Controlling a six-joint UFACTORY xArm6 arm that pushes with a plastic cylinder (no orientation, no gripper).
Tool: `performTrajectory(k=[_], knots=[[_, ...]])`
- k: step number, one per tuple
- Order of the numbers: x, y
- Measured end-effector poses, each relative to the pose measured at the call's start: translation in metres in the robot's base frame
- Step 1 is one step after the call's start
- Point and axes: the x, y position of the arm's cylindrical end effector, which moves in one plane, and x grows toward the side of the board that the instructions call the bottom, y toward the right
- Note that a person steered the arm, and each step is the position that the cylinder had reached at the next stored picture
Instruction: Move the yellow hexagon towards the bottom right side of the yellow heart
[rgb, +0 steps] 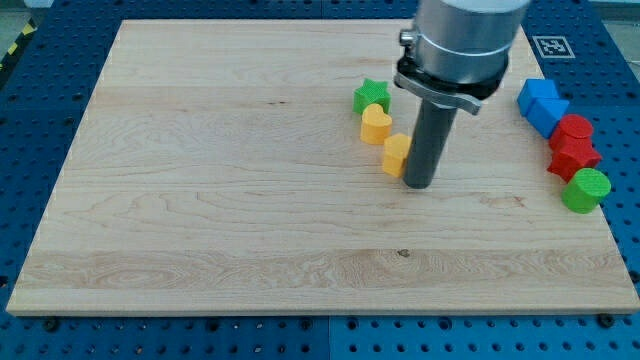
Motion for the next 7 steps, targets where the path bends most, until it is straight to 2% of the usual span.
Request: performTrajectory(k=[2,4,7], knots=[[-0.006,-0.009],[0.009,-0.029],[-0.018,-0.040]])
